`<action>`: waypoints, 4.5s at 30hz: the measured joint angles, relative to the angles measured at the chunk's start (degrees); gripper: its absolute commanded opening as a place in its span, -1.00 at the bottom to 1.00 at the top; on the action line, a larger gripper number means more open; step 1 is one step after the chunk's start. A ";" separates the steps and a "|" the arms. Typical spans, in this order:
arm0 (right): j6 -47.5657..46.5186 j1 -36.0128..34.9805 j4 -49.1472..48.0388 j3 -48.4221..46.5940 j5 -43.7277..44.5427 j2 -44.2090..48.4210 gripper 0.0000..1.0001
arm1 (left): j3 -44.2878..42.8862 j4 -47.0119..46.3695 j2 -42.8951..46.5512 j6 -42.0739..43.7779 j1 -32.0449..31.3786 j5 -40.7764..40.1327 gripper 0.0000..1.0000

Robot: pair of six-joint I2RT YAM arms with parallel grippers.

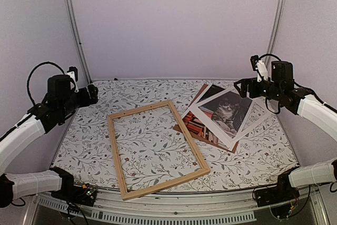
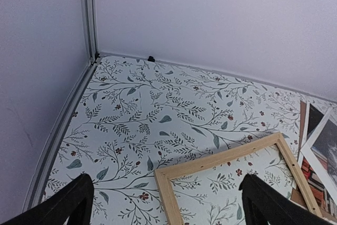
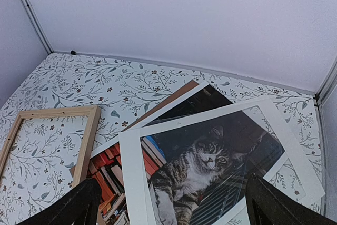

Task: Put the photo into the frame
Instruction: Move the frame body to the center of the board.

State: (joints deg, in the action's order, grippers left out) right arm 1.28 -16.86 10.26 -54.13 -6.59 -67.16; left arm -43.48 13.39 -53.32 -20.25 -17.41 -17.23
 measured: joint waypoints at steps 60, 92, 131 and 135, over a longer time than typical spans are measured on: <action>2.73 -0.07 0.37 0.50 -0.17 -1.95 0.98 | 8.31 4.15 -27.39 -15.17 -6.86 13.92 -0.07; 5.95 -0.48 0.48 0.63 -2.93 -7.85 0.98 | -31.30 14.12 -59.39 7.04 8.13 13.09 -0.51; 17.33 18.80 6.01 -28.74 9.33 -44.30 0.98 | -36.74 13.44 -46.40 8.04 3.17 12.37 0.98; 16.61 18.99 5.68 -38.34 8.90 -52.46 0.98 | -34.97 13.27 -46.01 7.54 2.43 13.51 0.97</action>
State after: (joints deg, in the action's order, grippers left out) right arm 17.89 2.13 15.94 -92.47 2.31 -119.61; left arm -78.46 26.65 -99.33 -12.71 -14.98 -3.73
